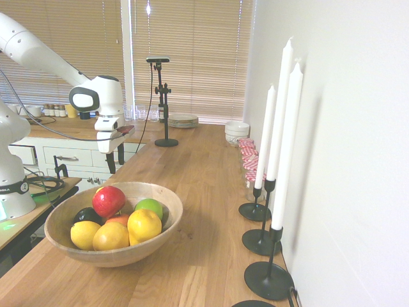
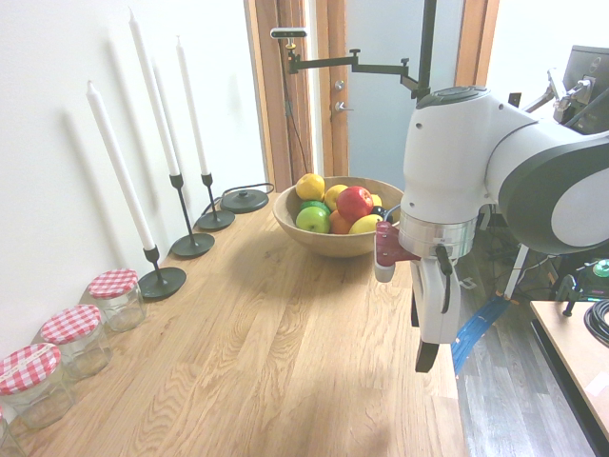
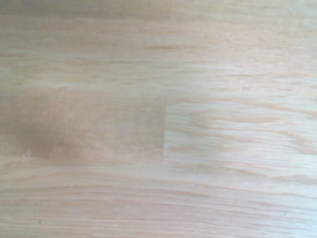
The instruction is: Take apple out of the basket
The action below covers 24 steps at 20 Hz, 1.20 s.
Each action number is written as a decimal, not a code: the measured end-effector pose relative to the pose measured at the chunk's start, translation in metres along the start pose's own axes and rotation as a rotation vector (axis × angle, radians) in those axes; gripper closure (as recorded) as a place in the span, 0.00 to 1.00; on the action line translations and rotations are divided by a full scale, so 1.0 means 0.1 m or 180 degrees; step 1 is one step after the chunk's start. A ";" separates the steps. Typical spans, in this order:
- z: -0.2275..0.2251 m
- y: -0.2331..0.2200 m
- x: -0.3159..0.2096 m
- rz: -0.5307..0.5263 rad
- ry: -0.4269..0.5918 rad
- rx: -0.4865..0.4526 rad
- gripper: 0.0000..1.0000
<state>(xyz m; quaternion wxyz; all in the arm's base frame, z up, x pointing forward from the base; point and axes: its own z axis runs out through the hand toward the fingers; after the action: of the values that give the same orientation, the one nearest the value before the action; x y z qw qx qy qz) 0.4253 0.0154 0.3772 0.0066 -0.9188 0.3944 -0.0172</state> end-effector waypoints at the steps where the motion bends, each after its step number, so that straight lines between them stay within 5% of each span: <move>1: 0.00 0.00 0.00 0.0003 -0.0004 -0.0001 0.00; 13: -0.58 0.30 0.75 0.0318 0.0132 0.0239 0.00; 24: -1.38 1.24 1.70 0.0813 0.0256 0.0508 0.00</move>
<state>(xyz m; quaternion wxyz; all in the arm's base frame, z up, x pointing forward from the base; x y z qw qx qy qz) 0.4479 -0.1932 0.5161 0.0660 -0.8563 0.5053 -0.0844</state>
